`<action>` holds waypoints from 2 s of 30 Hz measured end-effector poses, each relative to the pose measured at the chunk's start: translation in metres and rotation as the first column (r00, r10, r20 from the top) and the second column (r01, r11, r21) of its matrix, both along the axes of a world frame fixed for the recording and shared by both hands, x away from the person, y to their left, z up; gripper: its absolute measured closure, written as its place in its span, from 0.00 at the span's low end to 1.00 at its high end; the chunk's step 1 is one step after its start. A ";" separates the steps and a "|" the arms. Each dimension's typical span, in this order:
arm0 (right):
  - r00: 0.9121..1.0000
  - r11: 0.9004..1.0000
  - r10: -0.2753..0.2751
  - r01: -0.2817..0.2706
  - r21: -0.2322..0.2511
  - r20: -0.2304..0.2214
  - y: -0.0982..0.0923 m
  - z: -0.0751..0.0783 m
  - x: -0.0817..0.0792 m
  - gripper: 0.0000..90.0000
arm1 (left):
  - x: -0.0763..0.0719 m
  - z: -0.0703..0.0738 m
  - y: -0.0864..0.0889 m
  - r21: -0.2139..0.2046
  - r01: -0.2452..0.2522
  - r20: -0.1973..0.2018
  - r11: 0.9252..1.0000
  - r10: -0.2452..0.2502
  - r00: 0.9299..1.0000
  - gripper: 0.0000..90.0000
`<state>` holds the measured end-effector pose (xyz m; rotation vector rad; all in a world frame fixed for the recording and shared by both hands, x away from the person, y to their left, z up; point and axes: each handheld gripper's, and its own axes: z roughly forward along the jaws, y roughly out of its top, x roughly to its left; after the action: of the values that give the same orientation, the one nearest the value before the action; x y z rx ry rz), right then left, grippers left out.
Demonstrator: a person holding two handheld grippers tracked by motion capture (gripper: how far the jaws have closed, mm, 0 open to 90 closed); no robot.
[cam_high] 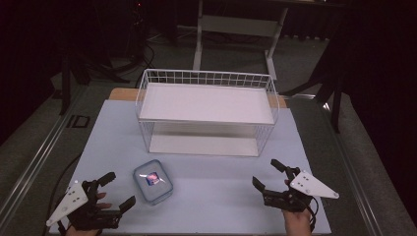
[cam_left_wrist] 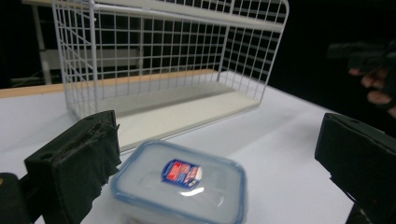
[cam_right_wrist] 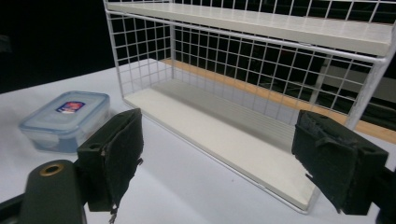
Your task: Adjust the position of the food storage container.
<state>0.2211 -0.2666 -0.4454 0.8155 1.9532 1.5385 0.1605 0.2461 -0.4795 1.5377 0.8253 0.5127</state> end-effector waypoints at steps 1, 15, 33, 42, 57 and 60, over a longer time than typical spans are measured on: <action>1.000 1.000 0.002 -0.002 0.005 0.001 0.000 0.000 0.000 0.18 | 0.001 0.000 0.000 0.021 -0.001 -0.001 1.000 0.001 1.000 0.01; 1.000 0.999 0.011 -0.011 0.031 0.016 0.000 0.006 -0.006 0.18 | 0.000 0.019 0.012 0.093 0.057 -0.141 0.994 -0.043 0.989 0.07; 0.999 0.997 0.042 -0.041 0.068 -0.024 0.000 0.004 -0.002 0.18 | 0.015 -0.033 0.005 0.307 0.242 -0.421 0.920 -0.097 0.902 1.00; 0.999 0.997 0.045 -0.043 0.069 -0.029 0.000 0.003 0.000 0.18 | 0.031 -0.043 -0.023 0.380 0.288 -0.473 0.879 -0.083 0.877 1.00; 0.999 0.996 0.041 -0.039 0.081 -0.027 -0.004 0.004 -0.001 0.18 | 0.062 -0.047 -0.081 0.402 0.299 -0.489 0.865 -0.073 0.869 1.00; 0.999 0.996 0.042 -0.039 0.083 -0.026 -0.005 0.004 -0.001 0.18 | 0.061 -0.046 -0.083 0.402 0.322 -0.495 0.857 -0.093 0.864 1.00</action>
<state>0.2199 -0.2718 -0.4411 0.8398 1.9476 1.6498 0.2211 0.1633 -0.5258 2.2383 0.9089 0.1797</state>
